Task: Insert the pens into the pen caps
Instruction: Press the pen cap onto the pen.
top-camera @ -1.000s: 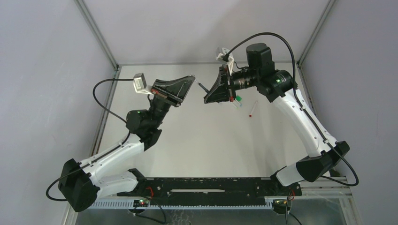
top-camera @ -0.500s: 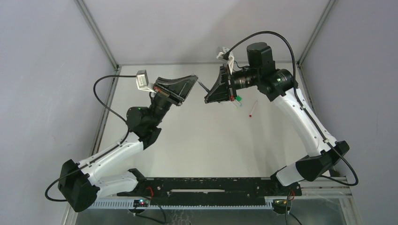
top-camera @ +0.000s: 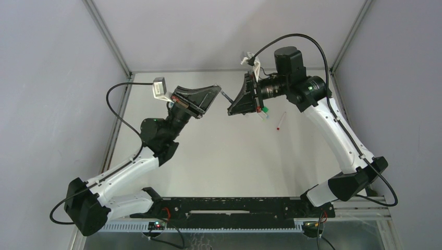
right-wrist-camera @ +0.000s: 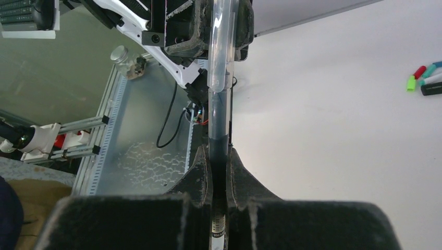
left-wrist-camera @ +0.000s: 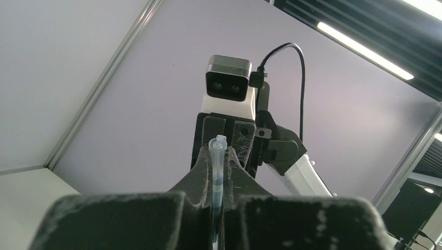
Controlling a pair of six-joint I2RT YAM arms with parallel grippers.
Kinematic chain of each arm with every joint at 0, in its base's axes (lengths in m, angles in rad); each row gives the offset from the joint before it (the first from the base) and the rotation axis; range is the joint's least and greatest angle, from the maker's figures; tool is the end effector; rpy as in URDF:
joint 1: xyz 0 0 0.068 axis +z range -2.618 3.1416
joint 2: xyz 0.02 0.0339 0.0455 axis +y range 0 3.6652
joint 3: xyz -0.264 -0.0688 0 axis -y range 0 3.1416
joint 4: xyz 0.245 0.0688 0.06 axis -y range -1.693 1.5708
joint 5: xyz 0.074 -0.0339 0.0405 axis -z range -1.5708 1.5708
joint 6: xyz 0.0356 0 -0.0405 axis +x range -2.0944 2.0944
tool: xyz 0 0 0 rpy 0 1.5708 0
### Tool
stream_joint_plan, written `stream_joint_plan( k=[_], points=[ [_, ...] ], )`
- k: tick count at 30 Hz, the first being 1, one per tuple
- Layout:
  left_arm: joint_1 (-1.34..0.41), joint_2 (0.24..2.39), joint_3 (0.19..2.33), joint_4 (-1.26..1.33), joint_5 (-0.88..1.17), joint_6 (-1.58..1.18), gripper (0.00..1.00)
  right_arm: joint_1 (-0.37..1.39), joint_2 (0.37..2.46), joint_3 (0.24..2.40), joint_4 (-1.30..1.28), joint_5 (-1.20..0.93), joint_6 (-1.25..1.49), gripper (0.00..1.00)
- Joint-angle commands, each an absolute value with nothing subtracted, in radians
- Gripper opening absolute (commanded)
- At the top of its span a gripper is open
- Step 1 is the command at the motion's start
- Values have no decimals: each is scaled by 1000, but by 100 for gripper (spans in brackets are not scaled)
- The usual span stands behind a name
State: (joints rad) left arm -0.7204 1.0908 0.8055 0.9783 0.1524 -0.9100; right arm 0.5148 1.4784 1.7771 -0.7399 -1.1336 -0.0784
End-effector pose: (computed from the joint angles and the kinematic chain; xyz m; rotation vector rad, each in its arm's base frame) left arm 0.1724 -0.1585 0.4060 0.0662 0.9949 -1.5774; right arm 0.2389 0.1722 0.4678 -1.2559 1.5532 1.4051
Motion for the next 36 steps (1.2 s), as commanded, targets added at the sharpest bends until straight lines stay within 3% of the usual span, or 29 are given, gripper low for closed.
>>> stream_joint_plan(
  k=[1, 9, 14, 19, 23, 27, 31, 36],
  points=[
    [-741, 1090, 779, 897, 303, -946, 0, 516, 1485, 1836, -617, -1113, -45, 0],
    [-786, 1121, 838, 706, 327, -919, 0, 532, 1499, 1875, -593, -1028, -30, 0],
    [-824, 1116, 846, 494, 335, -901, 0, 476, 1525, 1875, -393, -1102, 168, 0],
    [-843, 1148, 856, 438, 381, -930, 0, 522, 1547, 1951, -494, -963, 7, 0],
    [-851, 1167, 873, 431, 402, -927, 0, 519, 1562, 1934, -465, -1007, 40, 0],
    [-833, 1090, 804, 492, 294, -946, 0, 508, 1538, 1874, -501, -1047, 4, 0],
    [-798, 989, 750, 558, 182, -975, 18, 487, 1500, 1770, -548, -1101, -54, 0],
    [-779, 869, 733, 539, 68, -945, 55, 482, 1447, 1621, -630, -1113, -162, 0]
  ],
)
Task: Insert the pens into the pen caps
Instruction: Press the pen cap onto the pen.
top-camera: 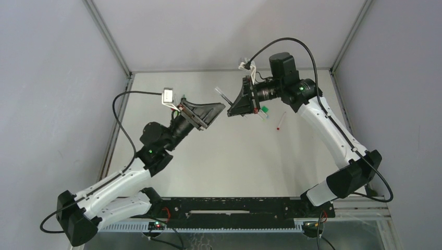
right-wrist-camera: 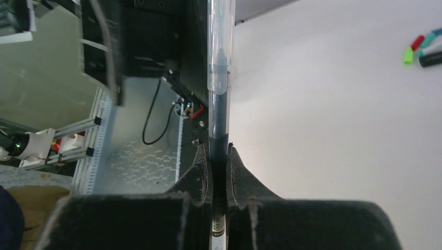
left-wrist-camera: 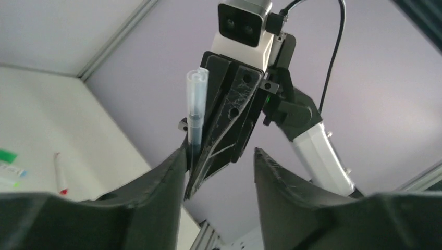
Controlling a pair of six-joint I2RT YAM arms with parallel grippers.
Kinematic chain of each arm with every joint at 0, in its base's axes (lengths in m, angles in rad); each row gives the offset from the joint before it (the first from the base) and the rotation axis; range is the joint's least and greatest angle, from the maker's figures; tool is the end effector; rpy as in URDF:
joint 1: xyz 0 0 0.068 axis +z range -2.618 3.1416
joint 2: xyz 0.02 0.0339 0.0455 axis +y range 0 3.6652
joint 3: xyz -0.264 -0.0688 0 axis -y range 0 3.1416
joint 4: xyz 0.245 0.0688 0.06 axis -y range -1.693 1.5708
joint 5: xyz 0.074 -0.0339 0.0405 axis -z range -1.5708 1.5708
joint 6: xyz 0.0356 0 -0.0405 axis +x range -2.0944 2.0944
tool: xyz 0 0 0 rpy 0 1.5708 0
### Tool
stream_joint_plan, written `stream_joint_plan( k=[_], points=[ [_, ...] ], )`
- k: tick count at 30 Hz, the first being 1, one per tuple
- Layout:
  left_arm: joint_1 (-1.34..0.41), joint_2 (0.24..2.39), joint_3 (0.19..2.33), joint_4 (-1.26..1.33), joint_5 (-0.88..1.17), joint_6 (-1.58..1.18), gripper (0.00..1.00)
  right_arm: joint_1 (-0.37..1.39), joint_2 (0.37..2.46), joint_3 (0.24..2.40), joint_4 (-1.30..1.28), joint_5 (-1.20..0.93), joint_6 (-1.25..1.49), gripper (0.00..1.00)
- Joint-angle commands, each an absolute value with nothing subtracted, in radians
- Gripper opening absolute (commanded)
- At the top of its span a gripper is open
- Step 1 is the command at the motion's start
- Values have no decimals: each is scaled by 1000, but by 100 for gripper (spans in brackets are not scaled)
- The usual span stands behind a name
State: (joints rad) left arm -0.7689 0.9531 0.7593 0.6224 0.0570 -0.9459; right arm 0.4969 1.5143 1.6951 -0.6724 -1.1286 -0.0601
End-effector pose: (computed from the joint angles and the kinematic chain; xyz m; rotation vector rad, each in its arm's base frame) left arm 0.1558 -0.1535 0.3859 -0.0568 1.2852 -1.5364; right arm 0.2607 0.1780 0.4380 -1.2156 1.6298 1.4215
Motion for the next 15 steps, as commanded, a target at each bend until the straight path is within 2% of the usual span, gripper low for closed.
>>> stream_joint_plan(
  k=[1, 3, 9, 15],
  points=[
    [-776, 849, 726, 522, 46, -935, 60, 476, 1434, 1596, -636, -1113, -166, 0],
    [-767, 805, 712, 457, 7, -905, 68, 454, 1417, 1554, -637, -1123, -169, 0],
    [-749, 703, 652, 254, -92, -774, 79, 343, 1375, 1427, -639, -1082, -190, 0],
    [-701, 676, 604, 194, -165, -738, 86, 182, 1433, 1299, -678, -781, -185, 0]
  ],
)
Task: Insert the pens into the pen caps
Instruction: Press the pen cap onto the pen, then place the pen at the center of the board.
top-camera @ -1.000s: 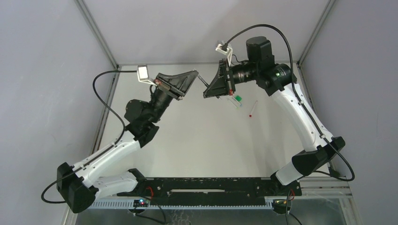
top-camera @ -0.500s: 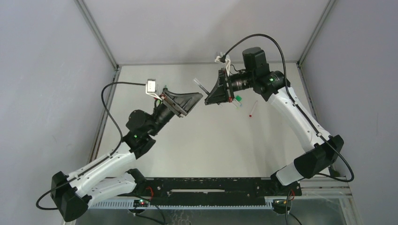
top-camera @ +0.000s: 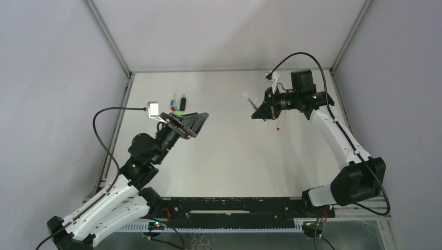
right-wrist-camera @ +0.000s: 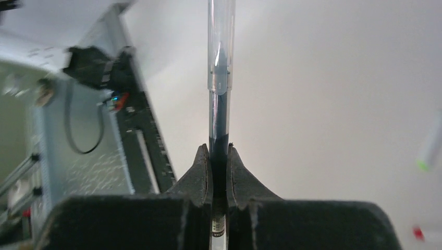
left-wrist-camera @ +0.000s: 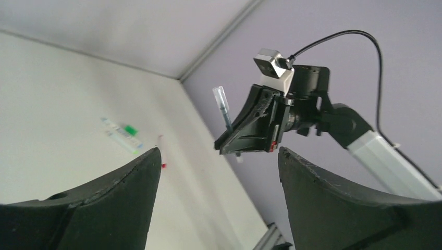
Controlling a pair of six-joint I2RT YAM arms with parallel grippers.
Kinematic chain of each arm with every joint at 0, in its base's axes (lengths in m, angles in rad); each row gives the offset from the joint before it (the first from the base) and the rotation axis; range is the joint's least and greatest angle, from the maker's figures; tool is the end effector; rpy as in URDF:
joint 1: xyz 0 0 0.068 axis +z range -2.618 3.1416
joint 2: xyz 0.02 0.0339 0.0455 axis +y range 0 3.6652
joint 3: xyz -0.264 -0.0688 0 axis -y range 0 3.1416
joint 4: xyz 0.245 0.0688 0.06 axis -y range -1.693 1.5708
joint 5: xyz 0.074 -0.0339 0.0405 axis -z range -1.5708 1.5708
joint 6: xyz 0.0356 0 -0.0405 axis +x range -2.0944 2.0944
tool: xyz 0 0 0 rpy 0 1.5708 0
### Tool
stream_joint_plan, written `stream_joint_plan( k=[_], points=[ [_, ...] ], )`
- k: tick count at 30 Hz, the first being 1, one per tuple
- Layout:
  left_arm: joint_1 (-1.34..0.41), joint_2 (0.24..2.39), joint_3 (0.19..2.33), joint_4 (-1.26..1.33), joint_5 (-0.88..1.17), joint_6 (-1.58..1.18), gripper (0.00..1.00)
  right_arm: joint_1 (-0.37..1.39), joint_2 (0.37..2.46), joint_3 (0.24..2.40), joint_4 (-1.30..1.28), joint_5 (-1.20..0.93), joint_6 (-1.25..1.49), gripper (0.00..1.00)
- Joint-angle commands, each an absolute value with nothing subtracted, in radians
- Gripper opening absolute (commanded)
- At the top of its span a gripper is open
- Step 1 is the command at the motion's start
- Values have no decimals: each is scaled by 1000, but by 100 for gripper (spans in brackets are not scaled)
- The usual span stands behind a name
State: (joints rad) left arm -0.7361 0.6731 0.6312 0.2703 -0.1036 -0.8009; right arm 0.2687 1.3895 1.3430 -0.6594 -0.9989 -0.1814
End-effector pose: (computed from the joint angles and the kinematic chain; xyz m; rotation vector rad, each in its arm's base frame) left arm 0.1266 -0.1097 0.3525 -0.1415 1.4452 -1.2141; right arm 0.2725 0.1061 0.3612 -0.9682 1.8978 1.1677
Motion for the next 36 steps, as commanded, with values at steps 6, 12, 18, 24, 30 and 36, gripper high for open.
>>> stream_joint_plan(
  k=[6, 12, 18, 24, 30, 36],
  points=[
    [-630, 736, 621, 149, -151, -741, 86, -37, 1617, 1277, -736, -620, -122, 0],
    [-596, 779, 625, 139, -142, -751, 86, -128, 1632, 1166, -611, -396, -98, 0],
    [-580, 790, 619, 143, -135, -756, 87, -161, 1729, 1149, -511, -244, -11, 0],
    [-568, 767, 604, 139, -142, -762, 87, -169, 1809, 1149, -464, -193, -4, 2],
    [-563, 755, 587, 146, -146, -770, 87, -170, 1849, 1148, -469, -192, -16, 6],
    [-558, 752, 592, 146, -142, -766, 87, -174, 1845, 1149, -484, -210, -32, 19]
  ],
)
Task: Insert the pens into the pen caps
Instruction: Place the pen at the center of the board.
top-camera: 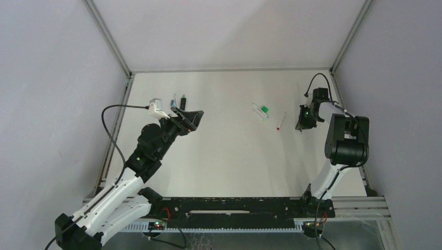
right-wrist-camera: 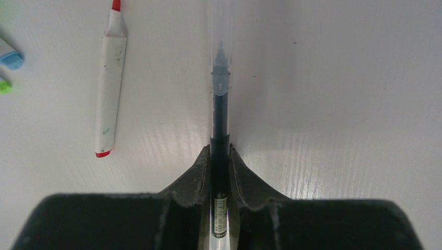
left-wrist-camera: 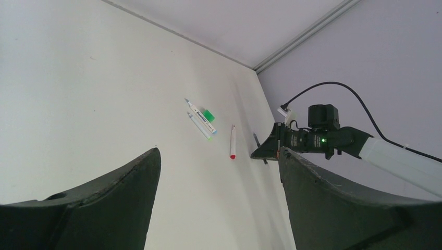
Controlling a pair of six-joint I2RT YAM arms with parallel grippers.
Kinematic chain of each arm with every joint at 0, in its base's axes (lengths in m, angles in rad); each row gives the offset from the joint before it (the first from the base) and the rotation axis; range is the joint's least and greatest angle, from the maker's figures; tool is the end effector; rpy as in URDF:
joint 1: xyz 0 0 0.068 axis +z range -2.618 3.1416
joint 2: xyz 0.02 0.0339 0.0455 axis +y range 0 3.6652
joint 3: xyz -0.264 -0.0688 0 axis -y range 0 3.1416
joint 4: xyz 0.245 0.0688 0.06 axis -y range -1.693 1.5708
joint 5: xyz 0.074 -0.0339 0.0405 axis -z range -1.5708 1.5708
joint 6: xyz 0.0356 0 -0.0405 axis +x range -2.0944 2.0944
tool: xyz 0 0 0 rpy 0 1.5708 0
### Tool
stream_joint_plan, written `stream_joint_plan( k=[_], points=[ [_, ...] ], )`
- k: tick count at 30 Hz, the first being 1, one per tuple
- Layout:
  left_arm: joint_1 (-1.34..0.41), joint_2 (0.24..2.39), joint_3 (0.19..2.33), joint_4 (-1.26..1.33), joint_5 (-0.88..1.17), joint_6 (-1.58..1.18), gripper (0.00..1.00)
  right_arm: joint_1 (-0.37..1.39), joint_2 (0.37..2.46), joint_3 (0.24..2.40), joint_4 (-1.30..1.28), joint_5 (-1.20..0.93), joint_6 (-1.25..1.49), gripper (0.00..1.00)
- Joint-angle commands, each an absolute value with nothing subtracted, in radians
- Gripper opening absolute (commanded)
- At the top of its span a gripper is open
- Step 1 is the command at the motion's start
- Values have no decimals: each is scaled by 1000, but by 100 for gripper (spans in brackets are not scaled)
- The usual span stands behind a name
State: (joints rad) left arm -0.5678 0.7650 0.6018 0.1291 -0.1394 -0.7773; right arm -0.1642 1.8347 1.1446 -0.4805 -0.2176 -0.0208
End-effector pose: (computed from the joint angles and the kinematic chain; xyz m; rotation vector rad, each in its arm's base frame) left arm 0.1630 -0.0981 0.3120 -0.2886 1.6602 -0.9205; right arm 0.3548 -0.0510 0.1585 0.1344 2.7111 0.2443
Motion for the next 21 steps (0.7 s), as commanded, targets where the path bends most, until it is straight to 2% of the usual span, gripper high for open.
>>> stream_joint_plan(
  k=[1, 7, 12, 21],
  points=[
    [-558, 751, 593, 145, -143, -764, 87, -176, 1841, 1148, -487, -217, -34, 20],
    [-550, 733, 597, 113, -150, -749, 87, -185, 1782, 1149, -505, -271, -62, 26],
    [-517, 739, 618, 75, -130, -741, 87, -189, 1722, 1149, -523, -302, -93, 35],
    [-369, 821, 698, 7, -22, -708, 86, -205, 1593, 1176, -601, -456, -217, 39]
  ],
)
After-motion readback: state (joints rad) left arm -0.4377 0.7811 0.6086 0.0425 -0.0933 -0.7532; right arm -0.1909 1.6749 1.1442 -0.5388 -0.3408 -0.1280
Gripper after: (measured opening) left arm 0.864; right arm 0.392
